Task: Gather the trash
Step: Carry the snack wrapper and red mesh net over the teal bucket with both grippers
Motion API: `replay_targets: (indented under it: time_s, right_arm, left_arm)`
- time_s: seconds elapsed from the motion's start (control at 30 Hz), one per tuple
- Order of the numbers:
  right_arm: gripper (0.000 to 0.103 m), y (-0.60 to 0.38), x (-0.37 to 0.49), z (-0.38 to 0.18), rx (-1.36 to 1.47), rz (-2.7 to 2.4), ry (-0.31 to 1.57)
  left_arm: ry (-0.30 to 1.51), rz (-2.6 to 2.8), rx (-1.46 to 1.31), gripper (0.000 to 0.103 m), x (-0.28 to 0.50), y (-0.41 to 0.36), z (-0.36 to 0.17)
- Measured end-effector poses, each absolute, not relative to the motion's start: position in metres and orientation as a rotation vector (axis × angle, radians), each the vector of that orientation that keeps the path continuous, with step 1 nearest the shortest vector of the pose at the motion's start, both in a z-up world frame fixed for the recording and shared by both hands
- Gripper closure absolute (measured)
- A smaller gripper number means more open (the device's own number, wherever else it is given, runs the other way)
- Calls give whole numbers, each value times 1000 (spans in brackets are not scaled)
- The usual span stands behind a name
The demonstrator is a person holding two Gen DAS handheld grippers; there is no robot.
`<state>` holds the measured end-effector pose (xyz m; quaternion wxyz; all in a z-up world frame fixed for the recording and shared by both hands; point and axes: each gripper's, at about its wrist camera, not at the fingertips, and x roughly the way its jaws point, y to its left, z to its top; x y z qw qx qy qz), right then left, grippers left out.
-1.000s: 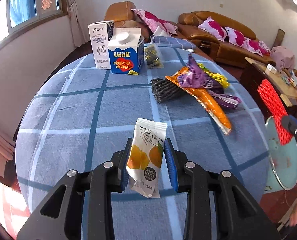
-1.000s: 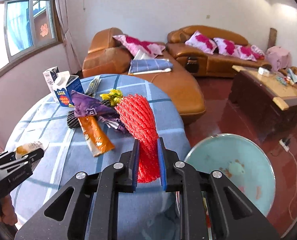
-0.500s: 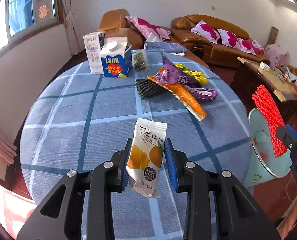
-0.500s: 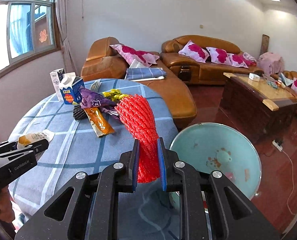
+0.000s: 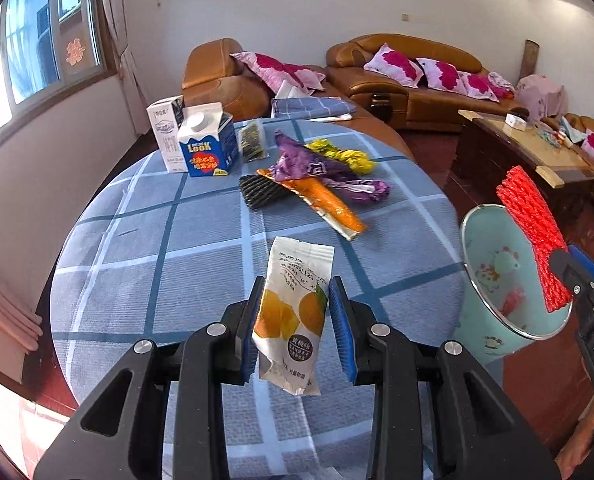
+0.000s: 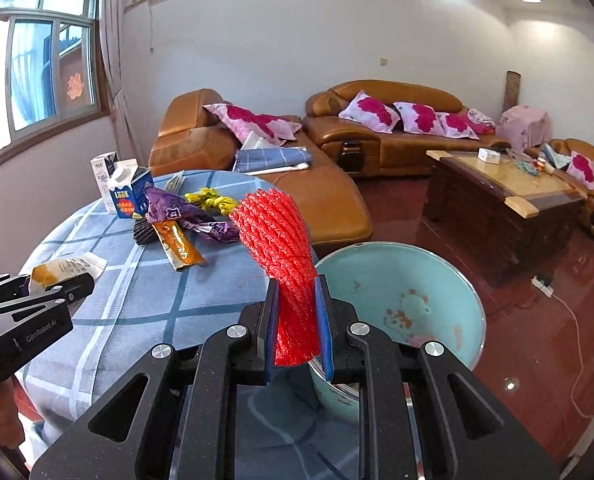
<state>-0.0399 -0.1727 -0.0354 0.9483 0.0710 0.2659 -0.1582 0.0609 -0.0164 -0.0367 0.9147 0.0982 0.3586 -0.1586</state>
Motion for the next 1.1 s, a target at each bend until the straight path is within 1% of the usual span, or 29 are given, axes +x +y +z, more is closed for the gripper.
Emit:
replay_targets:
  time_s: [0.33, 1.1]
  right_arm:
    - [85, -187, -49, -38, 158, -364, 550]
    - [85, -231, -62, -39, 198, -485, 520]
  left_arm:
    - [713, -346, 237, 71, 45, -34, -32]
    - [671, -411, 278, 71, 34, -92, -19]
